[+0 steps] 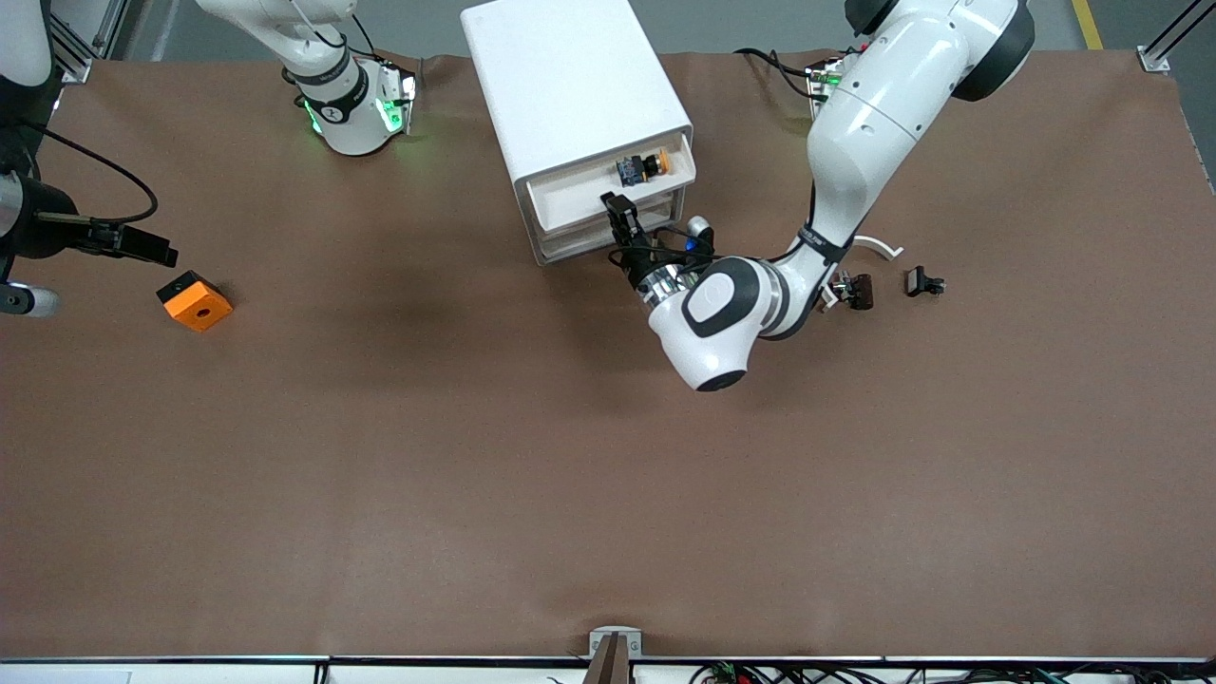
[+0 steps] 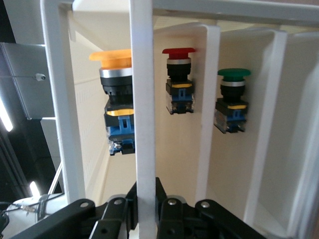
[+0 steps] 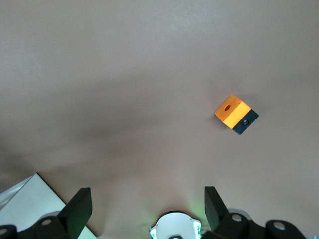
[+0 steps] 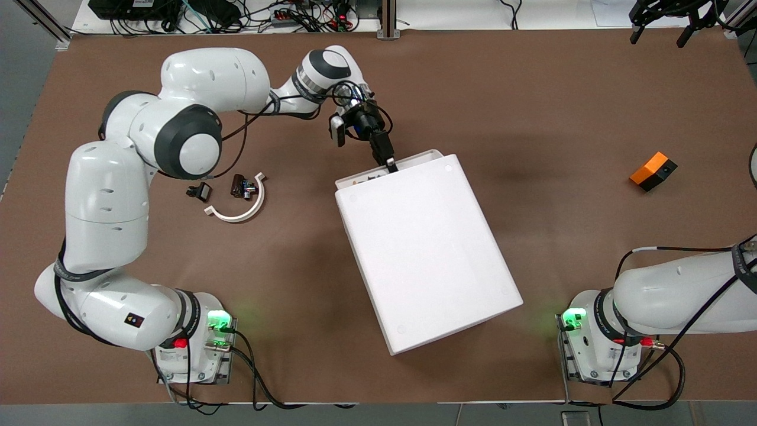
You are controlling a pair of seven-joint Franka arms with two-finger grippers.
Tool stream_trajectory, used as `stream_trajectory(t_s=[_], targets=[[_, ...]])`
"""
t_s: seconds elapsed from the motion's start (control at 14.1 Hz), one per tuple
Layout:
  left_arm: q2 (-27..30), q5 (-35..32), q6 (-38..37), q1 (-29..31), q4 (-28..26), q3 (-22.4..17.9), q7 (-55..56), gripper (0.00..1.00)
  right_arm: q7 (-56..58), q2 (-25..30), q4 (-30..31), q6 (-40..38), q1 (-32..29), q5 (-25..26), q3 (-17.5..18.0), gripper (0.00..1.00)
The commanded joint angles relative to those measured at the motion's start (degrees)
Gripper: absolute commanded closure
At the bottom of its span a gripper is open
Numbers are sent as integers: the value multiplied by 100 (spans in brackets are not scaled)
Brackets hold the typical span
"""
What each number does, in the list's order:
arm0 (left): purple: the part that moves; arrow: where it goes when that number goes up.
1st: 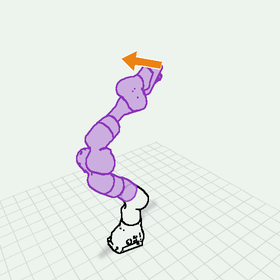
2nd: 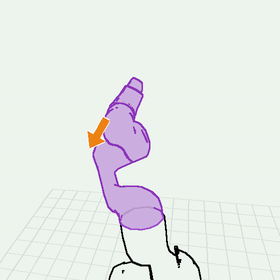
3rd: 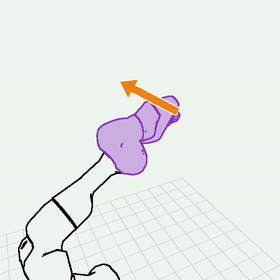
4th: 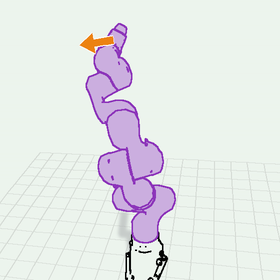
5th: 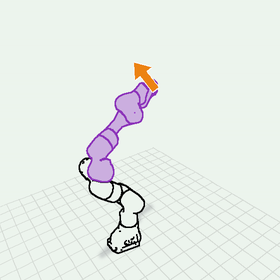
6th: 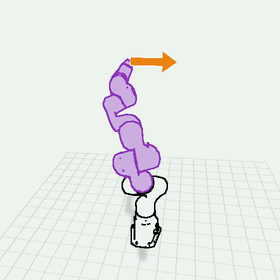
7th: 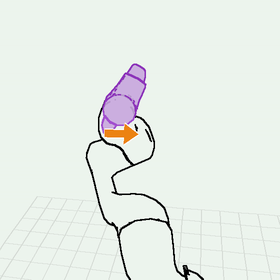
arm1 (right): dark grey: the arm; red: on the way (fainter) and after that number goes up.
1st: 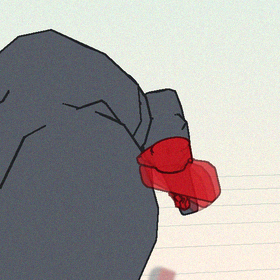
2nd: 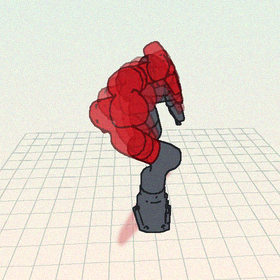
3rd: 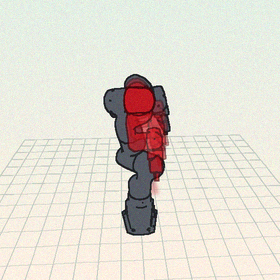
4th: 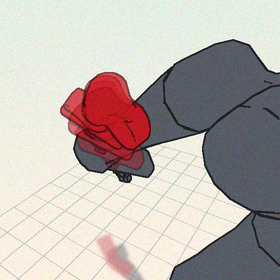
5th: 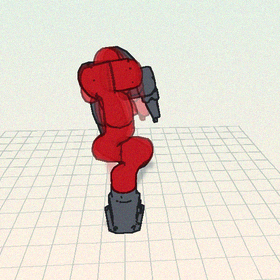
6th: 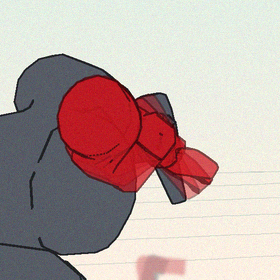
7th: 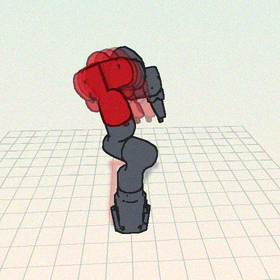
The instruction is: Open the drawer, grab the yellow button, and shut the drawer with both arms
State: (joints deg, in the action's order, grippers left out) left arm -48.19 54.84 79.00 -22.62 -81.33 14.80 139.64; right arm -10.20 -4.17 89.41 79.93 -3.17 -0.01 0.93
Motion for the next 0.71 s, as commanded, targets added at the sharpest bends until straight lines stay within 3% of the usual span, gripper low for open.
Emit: stream_trajectory(t_s=[0.0, 0.43, 0.5, 0.57, 0.64], targets=[[3, 18, 89, 47, 56, -249, 20, 100, -1172, 4, -82, -92, 403, -35, 13, 0], [55, -52, 45, 302, 179, -267, 55, 100, -3581, 4, -81, 119, 1387, -527, 13, 0], [55, -44, 45, 363, 196, -267, 46, 90, -4203, -5, -55, 215, 1616, -570, 21, 0], [55, -44, 37, 381, 257, -267, 37, 40, -4766, -5, -20, 312, 1844, -640, 21, 0], [82, -79, 28, 381, 362, -276, 28, 0, -5224, -5, -20, 382, 2090, -658, 13, 0]])
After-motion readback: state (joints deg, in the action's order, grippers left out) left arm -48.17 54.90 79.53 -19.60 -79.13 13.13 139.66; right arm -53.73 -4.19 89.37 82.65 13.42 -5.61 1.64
